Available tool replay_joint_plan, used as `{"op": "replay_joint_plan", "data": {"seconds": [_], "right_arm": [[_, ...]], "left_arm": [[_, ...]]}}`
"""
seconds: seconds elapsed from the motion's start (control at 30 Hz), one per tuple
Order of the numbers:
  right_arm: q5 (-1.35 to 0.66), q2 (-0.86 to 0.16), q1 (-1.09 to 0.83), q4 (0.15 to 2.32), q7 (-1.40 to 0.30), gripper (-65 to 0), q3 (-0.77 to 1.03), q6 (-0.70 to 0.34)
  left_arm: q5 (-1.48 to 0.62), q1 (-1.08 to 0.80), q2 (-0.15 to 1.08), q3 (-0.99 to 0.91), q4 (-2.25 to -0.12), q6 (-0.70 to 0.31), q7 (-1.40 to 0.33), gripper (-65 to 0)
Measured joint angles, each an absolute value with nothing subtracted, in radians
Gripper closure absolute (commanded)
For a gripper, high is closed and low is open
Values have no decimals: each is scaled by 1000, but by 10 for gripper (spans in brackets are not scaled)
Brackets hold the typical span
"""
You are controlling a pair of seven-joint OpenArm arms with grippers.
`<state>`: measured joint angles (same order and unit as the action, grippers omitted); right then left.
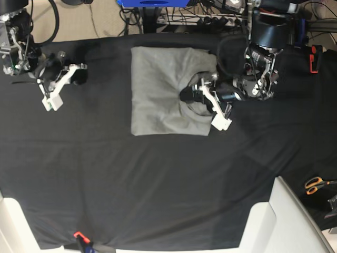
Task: Fold the T-shirt properly
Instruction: 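Grasp the collar end with the left gripper and rotate the shirt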
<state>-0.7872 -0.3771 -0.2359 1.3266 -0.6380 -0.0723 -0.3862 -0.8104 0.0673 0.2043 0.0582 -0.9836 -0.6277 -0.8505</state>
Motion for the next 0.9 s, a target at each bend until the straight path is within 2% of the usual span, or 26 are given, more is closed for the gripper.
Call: {"op": "replay_joint_plan", "data": {"seconds": [0.13, 0.3, 0.9], "right_arm": [[-793, -377, -233, 1327, -638, -2, -72, -386], [-793, -348, -232, 1327, -638, -2, -72, -386], [-789, -324, -233, 1377, -638, -2, -74, -382]], "left_arm": [[-793, 85, 254, 168, -1063, -575, -887, 0], [-773, 177, 276, 265, -1073, -575, -978, 0], [-549, 556, 289, 904, -1077, -575, -980, 0]]}}
